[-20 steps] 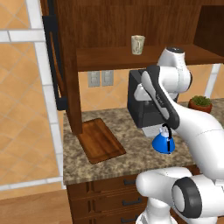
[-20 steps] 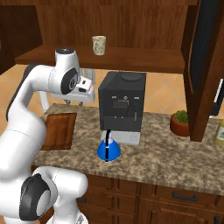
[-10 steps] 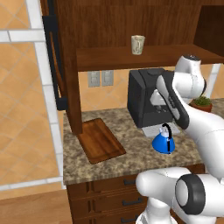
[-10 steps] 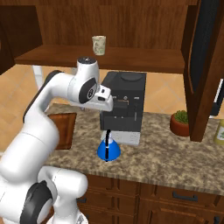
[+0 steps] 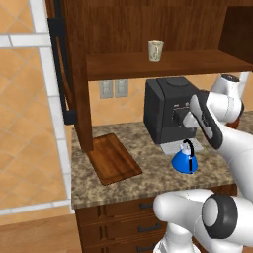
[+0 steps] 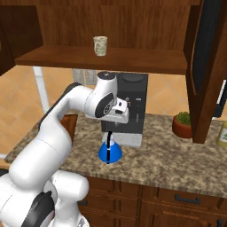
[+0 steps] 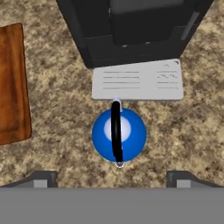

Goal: Pick the kettle from the counter and place it on the tray. Then pick the mug from the cabinet and place it on the tray. Then close the cabinet doors.

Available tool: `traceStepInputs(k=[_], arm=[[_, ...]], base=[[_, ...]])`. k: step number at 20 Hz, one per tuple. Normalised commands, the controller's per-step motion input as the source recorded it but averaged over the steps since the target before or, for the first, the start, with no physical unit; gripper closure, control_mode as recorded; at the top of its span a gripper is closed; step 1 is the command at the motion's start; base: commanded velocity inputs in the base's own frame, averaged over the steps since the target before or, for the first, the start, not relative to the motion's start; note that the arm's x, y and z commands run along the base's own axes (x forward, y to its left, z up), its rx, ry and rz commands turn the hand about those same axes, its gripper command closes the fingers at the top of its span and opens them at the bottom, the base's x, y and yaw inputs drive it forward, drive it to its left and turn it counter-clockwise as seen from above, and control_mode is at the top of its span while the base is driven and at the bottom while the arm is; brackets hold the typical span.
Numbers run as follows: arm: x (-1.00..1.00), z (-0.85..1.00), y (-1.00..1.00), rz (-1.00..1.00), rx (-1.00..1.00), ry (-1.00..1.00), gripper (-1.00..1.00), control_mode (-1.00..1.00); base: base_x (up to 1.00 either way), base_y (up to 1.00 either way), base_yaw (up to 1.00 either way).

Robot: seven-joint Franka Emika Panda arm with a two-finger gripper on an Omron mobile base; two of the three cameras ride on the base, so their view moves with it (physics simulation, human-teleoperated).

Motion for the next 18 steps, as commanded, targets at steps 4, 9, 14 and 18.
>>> traceStepInputs(k=[4,9,14,18], arm=[[0.03,-0.32,-0.04,0.00,0.00,0.03,-1.00,-1.00],[0.04,-0.37,0.00,0.00,0.00,0.04,-1.00,-1.00],[0.19,-0.42,0.00,0.00,0.00,0.04,-1.00,-1.00],[0.25,-0.41,0.00,0.00,0.00,0.04,-1.00,-1.00]], base=[[0.00,0.00,0.00],[0.00,0.00,0.00],[0.00,0.00,0.00],[0.00,0.00,0.00]])
